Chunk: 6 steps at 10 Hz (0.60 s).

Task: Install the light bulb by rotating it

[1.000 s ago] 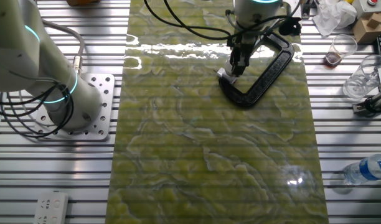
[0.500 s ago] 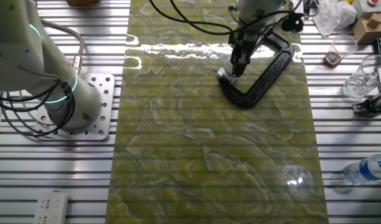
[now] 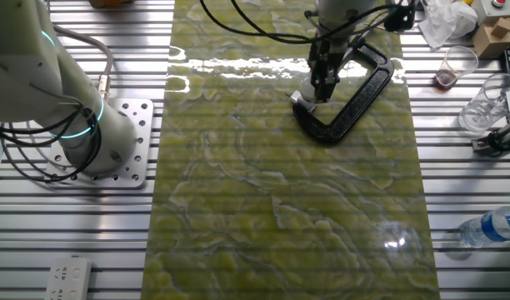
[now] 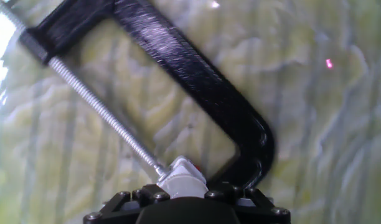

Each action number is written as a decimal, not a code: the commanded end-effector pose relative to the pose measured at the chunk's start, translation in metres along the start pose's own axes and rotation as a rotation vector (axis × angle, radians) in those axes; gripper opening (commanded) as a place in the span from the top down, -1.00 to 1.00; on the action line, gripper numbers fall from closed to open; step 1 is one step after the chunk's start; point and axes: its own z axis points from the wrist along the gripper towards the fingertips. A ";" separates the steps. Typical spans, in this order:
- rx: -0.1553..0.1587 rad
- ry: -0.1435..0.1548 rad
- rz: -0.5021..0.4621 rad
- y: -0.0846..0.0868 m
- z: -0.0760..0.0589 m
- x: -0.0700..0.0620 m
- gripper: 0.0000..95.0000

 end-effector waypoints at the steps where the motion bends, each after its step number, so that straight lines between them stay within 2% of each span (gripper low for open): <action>1: -0.049 -0.045 -0.359 0.001 -0.001 -0.001 -0.20; 3: -0.065 -0.072 -0.429 0.001 -0.001 -0.001 -0.20; 6: -0.061 -0.092 -0.490 0.001 -0.001 -0.001 -0.20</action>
